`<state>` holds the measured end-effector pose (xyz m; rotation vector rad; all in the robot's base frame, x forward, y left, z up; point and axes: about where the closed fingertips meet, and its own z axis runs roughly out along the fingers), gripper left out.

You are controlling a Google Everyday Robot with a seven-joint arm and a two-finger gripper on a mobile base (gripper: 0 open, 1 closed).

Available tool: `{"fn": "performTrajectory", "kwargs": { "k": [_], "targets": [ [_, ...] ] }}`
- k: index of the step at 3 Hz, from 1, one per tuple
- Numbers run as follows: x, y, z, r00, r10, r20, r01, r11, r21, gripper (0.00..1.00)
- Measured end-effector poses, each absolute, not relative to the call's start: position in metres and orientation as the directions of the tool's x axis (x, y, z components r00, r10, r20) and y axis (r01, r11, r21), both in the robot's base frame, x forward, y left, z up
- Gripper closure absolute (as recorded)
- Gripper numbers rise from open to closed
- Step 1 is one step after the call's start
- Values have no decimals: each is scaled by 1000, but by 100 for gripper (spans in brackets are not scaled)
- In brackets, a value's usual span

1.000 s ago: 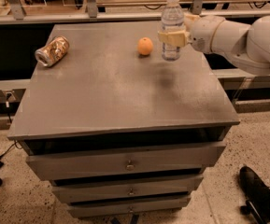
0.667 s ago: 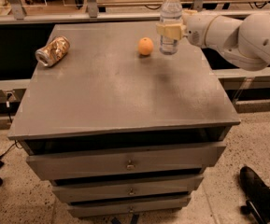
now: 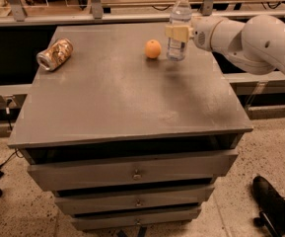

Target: Move blue plastic bottle near orange

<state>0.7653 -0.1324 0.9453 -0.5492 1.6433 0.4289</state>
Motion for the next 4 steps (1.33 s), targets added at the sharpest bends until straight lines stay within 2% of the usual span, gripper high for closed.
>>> {"fn": "performTrajectory", "kwargs": {
  "k": [1, 2, 4],
  "targets": [
    [767, -137, 938, -94, -66, -993, -567, 823, -1, 82],
    [768, -138, 934, -51, -24, -998, -580, 814, 10, 58],
    [766, -124, 933, -15, -43, -999, -622, 783, -25, 12]
  ]
}}
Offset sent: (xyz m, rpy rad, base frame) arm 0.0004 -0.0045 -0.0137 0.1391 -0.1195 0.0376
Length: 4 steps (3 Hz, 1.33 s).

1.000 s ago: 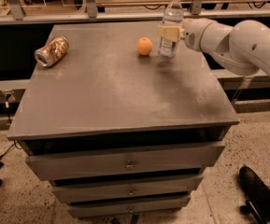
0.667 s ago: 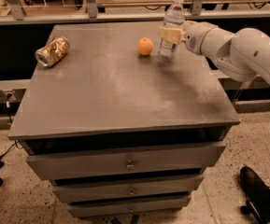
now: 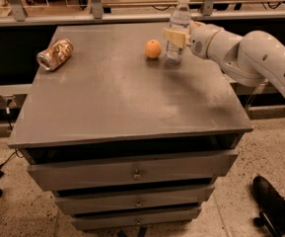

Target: Move blue plastic bottle near orange

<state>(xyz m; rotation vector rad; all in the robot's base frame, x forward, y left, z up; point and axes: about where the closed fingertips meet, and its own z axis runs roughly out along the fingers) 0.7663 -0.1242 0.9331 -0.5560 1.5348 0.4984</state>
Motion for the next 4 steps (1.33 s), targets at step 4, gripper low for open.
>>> {"fn": "performTrajectory", "kwargs": {
  "k": [4],
  "targets": [
    [740, -148, 947, 9, -399, -917, -598, 733, -325, 0]
  ]
}}
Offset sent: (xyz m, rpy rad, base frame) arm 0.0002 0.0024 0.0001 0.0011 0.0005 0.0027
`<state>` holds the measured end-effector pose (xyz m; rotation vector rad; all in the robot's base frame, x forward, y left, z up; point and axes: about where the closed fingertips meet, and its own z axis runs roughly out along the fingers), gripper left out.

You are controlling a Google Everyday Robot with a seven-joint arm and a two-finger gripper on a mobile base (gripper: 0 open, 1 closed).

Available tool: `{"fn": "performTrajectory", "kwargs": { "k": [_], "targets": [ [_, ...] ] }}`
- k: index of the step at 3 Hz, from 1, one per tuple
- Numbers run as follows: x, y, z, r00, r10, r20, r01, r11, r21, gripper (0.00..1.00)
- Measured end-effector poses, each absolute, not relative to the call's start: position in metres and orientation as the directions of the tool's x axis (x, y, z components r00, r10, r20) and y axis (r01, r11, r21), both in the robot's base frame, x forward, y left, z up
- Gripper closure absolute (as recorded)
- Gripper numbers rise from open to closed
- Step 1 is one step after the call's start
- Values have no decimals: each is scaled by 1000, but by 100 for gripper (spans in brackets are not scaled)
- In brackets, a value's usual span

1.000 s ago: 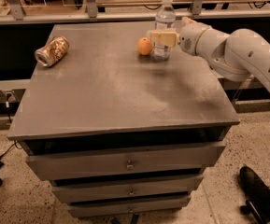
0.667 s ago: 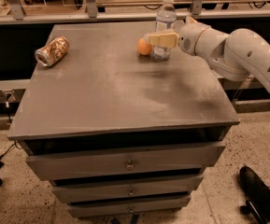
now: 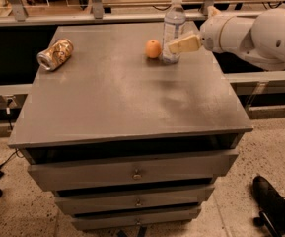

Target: Move blue plastic bottle near orange

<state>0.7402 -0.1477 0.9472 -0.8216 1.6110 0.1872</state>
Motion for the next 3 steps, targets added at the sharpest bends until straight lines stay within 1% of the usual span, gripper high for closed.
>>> {"fn": "performTrajectory", "kwargs": {
  "k": [1, 2, 3],
  "targets": [
    [724, -174, 966, -26, -526, -850, -595, 691, -410, 0],
    [721, -187, 963, -47, -552, -832, -595, 685, -421, 0],
    [722, -185, 963, -45, -550, -834, -596, 685, -419, 0]
  ]
}}
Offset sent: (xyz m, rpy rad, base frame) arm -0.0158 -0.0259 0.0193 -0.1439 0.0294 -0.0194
